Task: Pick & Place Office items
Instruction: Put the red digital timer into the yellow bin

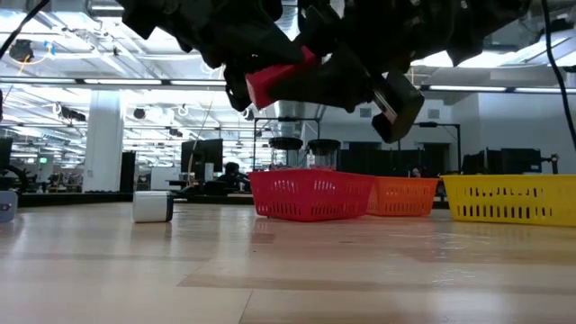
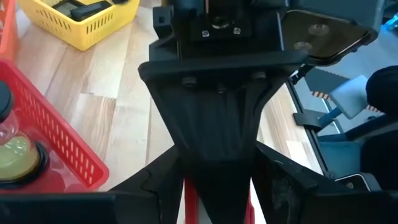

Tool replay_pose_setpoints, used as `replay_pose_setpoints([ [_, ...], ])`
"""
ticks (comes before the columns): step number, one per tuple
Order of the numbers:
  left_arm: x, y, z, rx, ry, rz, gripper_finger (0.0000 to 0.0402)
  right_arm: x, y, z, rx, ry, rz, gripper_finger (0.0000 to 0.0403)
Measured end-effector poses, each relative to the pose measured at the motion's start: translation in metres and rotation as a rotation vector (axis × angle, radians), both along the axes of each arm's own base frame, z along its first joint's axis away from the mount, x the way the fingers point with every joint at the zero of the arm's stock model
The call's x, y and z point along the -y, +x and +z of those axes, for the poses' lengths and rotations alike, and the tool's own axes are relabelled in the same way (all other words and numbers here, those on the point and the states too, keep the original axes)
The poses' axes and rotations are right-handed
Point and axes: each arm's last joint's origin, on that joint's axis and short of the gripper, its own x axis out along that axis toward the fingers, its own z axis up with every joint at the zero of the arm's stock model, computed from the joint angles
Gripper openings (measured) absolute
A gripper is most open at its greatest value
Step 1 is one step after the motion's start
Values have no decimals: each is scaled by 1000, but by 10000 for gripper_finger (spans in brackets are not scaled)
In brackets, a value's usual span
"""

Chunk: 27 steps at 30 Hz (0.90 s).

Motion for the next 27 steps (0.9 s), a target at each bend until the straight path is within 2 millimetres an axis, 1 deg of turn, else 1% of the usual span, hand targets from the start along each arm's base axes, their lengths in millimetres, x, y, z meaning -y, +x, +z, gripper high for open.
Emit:
replay_pose_setpoints([
  [3, 0, 0, 0, -3, -10, -16, 160, 2, 0, 0, 0, 8, -10, 69],
  [7, 1, 0, 0, -7, -33, -26, 164, 2, 1, 0, 0, 7, -8, 51],
  [12, 0, 0, 0, -19, -61, 4, 173, 2, 0, -3, -16, 11, -11, 53],
  [15, 0, 0, 0, -16, -51, 26, 175, 2, -1, -6, -33, 19, -17, 54],
  [22, 0, 0, 1, -8, -45, 35, 188, 2, -1, -6, -43, 63, -38, 55],
  [27, -1, 1, 2, 1, -42, 42, 198, 2, -4, -12, -127, 127, -82, 55],
])
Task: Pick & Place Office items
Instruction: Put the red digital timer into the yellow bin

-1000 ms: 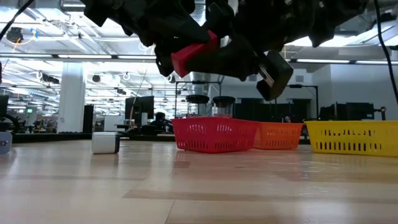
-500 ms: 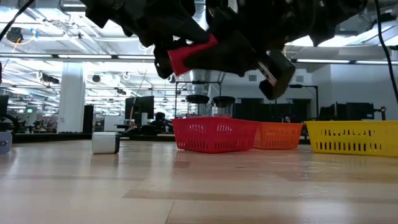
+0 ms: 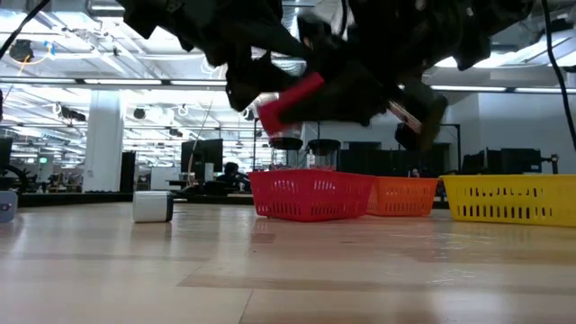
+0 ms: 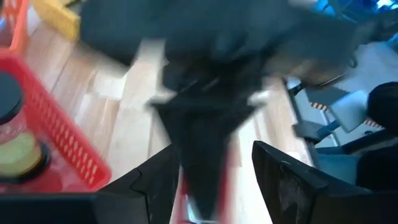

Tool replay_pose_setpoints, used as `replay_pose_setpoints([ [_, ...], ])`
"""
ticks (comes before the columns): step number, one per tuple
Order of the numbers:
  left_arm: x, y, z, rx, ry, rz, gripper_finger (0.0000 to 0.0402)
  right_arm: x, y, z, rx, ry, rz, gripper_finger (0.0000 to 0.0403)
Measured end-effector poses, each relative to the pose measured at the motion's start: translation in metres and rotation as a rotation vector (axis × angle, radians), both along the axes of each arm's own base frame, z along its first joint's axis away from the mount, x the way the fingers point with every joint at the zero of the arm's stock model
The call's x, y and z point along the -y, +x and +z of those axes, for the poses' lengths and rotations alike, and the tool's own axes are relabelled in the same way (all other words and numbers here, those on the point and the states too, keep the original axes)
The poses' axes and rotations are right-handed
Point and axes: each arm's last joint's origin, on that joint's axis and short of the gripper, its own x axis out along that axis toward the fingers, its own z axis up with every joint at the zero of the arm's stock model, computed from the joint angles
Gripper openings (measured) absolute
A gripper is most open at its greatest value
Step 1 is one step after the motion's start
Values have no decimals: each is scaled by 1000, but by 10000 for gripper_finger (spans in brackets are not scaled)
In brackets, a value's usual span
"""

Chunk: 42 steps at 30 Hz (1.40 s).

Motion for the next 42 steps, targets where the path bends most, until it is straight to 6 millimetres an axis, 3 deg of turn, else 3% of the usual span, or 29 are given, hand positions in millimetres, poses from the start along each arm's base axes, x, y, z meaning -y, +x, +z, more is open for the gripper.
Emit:
replay_pose_setpoints([
  [7, 0, 0, 2, 6, 5, 9, 204, 3, -6, -8, -76, -31, -234, 55],
  [13, 0, 0, 1, 2, 7, 12, 196, -2, -26, -1, -149, -142, -393, 55],
  [17, 0, 0, 1, 2, 7, 12, 192, 3, -55, 23, -267, -34, -510, 56],
  [23, 0, 0, 1, 6, 7, 13, 192, 28, -114, 64, -398, 216, -855, 56],
  [31, 0, 0, 1, 6, 6, 13, 189, 45, -176, 92, -459, 374, -1153, 56],
  [35, 0, 0, 1, 7, 6, 13, 189, 46, -186, 97, -466, 447, -1195, 56],
  [42, 0, 0, 1, 8, 6, 13, 187, 49, -185, 90, -592, 456, -1240, 56],
])
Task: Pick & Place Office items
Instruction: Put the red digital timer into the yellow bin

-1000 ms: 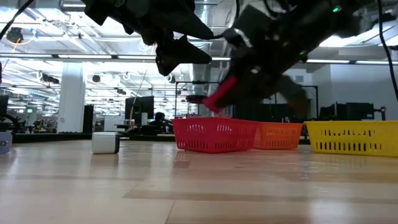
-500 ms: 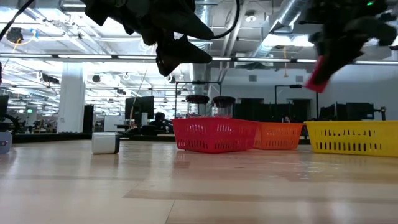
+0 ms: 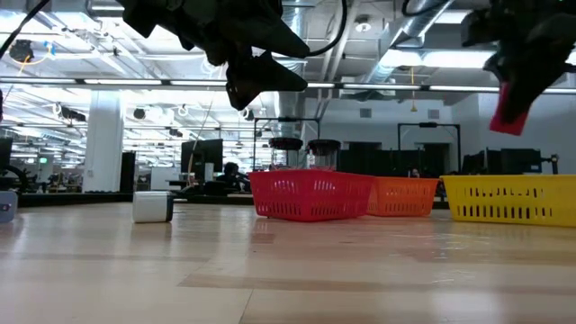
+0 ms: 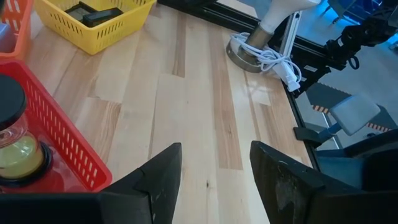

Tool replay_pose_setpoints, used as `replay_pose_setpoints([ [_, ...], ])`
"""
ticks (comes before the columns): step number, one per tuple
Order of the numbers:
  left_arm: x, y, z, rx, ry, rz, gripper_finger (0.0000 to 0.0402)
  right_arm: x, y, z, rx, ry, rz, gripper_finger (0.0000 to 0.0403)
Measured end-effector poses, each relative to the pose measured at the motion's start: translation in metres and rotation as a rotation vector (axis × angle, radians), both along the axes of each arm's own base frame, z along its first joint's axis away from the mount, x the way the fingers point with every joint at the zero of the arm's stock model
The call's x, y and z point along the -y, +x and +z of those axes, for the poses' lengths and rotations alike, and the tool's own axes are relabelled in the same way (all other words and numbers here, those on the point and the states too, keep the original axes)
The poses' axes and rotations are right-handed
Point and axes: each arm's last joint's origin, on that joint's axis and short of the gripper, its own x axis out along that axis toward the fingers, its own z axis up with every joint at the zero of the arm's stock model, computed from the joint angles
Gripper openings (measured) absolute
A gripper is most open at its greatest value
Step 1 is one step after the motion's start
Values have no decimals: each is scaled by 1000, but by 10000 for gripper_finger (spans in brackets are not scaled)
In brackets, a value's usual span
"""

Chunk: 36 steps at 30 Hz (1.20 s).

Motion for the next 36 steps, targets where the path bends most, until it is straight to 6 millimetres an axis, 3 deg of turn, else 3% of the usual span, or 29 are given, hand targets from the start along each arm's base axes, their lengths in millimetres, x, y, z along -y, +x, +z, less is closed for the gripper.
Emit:
replay_pose_setpoints([
  [12, 1, 0, 0, 1, -3, 0, 188, -1, 31, -43, -267, -52, -72, 56],
  [18, 1, 0, 0, 1, -3, 0, 186, 4, 35, -63, -478, -76, -148, 56],
  [23, 1, 0, 0, 1, -3, 0, 188, 7, 41, -77, -554, -95, -185, 60],
  [36, 1, 0, 0, 3, -4, 0, 184, 7, 45, -90, -646, -117, -133, 159],
])
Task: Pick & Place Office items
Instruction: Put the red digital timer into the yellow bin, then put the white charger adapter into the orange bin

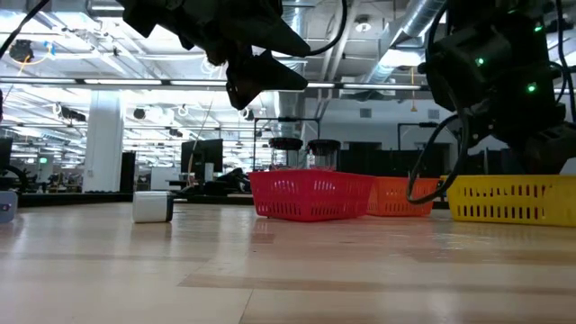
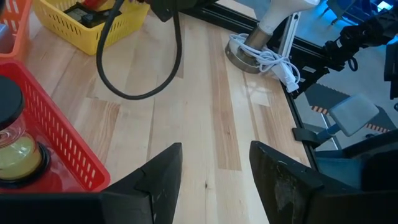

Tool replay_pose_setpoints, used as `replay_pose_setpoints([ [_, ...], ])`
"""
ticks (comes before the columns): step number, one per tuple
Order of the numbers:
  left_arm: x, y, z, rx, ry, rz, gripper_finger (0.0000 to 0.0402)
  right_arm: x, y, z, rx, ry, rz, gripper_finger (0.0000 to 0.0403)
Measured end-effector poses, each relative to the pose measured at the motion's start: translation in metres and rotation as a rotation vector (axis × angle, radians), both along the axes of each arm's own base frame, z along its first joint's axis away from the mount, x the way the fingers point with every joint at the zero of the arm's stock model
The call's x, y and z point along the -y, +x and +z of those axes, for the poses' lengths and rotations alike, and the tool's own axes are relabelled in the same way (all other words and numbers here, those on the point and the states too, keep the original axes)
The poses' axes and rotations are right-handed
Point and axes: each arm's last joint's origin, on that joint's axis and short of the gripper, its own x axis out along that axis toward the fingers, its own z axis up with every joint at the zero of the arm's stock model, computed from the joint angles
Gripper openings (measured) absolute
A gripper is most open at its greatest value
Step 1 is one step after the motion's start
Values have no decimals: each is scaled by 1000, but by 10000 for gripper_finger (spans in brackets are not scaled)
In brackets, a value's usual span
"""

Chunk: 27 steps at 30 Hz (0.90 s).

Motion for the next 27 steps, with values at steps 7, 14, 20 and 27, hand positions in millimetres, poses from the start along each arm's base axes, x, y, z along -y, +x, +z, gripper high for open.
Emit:
replay_pose_setpoints([
  [7, 0, 0, 0, 2, 0, 0, 182, 1, -3, 8, -9, 10, 12, 194],
  [14, 0, 0, 0, 3, -1, 0, 184, -6, 2, 40, 83, 201, -27, 187],
  [20, 0, 0, 0, 3, -1, 0, 182, -10, 0, 81, 337, 293, 118, 168],
  [27, 0, 0, 0, 3, -1, 0, 182, -11, -7, 117, 883, 315, 495, 149],
])
